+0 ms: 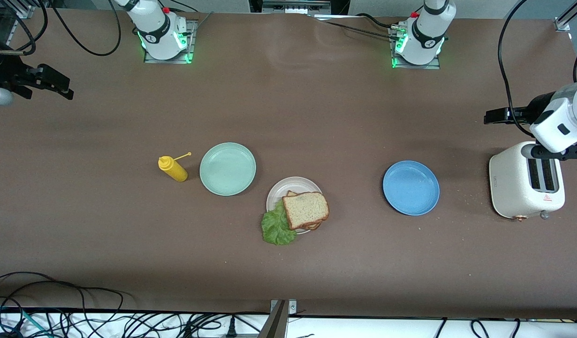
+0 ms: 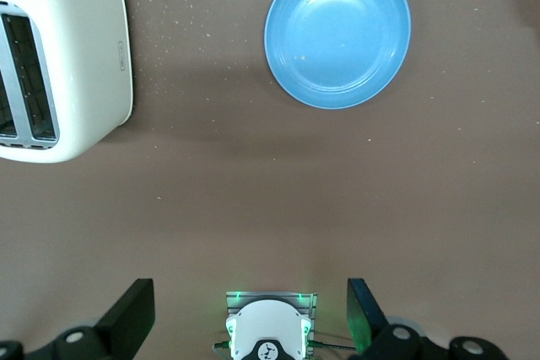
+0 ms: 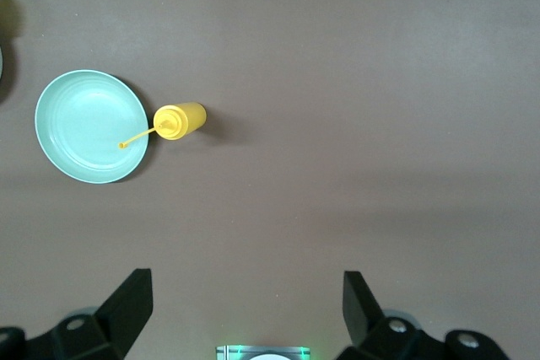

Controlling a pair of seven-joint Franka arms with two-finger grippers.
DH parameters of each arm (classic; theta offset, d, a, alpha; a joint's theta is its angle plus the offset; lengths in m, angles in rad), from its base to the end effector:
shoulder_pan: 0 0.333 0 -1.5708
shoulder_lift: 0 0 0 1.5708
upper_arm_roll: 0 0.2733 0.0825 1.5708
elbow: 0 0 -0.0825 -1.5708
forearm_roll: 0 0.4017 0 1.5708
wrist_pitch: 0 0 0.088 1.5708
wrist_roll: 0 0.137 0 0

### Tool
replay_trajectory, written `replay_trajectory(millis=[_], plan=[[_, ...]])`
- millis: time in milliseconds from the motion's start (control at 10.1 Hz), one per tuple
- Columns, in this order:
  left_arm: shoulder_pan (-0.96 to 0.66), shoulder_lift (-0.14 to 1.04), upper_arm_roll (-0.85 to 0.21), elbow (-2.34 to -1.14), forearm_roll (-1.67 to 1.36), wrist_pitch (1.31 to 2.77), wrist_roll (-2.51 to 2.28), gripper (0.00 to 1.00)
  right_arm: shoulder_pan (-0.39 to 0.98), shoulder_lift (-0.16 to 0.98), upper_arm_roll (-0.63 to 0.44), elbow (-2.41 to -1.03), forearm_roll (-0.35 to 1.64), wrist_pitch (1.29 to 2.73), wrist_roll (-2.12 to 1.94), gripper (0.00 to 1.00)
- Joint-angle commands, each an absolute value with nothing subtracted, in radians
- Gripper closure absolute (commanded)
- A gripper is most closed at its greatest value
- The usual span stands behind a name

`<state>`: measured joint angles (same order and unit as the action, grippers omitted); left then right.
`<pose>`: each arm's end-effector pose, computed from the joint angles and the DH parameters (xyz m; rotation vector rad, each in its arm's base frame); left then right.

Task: Make sandwich on beige plate with both arms

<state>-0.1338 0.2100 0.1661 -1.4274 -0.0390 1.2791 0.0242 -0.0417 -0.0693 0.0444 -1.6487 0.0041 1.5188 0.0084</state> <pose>0.5780 0.0054 0.4810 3.0782 0.0095 -0.5525 0.5453 0.0027 0.5483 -3.1394 0.0091 0.0953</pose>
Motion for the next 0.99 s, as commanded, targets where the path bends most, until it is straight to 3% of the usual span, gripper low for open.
replay_trajectory(millis=[0, 592, 888], plan=[[-0.127, 0.108, 0.141, -1.446, 0.0, 1.259, 0.015, 0.0, -0.048, -0.066, 0.051, -1.637, 0.017, 1.522, 0.021, 0.0], [-0.095, 0.019, 0.097, -1.603, 0.002, 1.336, 0.005, 0.0, -0.048, -0.066, 0.052, -1.637, 0.018, 1.523, 0.021, 0.0], [-0.078, 0.026, 0.094, -1.606, 0.003, 1.409, 0.002, 0.0, -0.048, -0.066, 0.052, -1.637, 0.018, 1.525, 0.021, 0.0]])
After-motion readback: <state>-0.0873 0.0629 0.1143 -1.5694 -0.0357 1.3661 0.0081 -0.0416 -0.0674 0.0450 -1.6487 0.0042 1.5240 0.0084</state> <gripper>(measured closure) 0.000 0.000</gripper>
